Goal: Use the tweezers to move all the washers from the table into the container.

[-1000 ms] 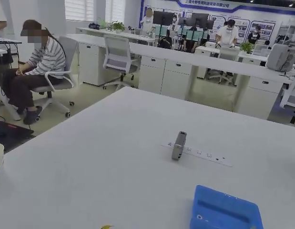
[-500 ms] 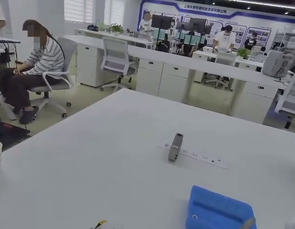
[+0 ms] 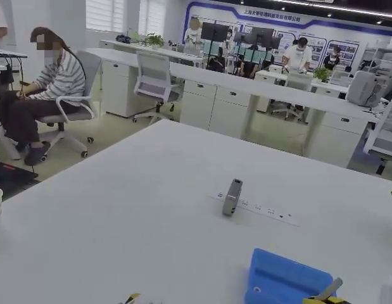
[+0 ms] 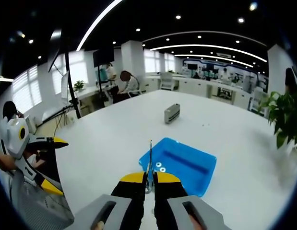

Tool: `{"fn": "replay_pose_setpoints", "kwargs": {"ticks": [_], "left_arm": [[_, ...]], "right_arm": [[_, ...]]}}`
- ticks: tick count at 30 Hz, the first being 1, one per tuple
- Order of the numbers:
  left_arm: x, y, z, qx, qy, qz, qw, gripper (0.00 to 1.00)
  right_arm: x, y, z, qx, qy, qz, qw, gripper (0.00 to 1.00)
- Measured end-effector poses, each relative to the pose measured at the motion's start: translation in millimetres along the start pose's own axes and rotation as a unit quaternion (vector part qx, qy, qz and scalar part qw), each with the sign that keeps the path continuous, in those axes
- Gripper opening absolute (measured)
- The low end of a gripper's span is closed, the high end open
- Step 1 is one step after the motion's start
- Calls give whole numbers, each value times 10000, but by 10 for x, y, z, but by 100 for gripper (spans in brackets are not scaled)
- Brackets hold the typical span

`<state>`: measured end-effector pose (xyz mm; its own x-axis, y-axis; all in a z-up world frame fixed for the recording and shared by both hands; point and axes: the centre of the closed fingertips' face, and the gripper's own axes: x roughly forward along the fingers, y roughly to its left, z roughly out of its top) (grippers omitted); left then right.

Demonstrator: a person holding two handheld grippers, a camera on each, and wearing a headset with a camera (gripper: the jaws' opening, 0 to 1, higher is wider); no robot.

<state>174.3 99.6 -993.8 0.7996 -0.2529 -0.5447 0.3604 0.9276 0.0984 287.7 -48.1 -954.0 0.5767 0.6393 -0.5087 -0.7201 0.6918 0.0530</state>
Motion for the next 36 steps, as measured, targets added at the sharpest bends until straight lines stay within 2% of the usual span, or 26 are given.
{"fn": "replay_pose_setpoints", "kwargs": {"ticks": [14,23,28,36], "left_arm": [[13,-14,-27,56,69,-29,10000,93],[15,-5,-45,58,114,-1,9999,93],[18,-10,-58,77,152,-7,9999,93],[17,-3,-68,96,181,18,9998,93]], "right_arm": [[72,-73,102,-202,28,-94,9997,2],[212,-228,186,-254,24,-175,9995,2],[280,-314,237,-102,-30,-220,9997,2],[433,-430,251,-396,114,-328,9986,2]]}}
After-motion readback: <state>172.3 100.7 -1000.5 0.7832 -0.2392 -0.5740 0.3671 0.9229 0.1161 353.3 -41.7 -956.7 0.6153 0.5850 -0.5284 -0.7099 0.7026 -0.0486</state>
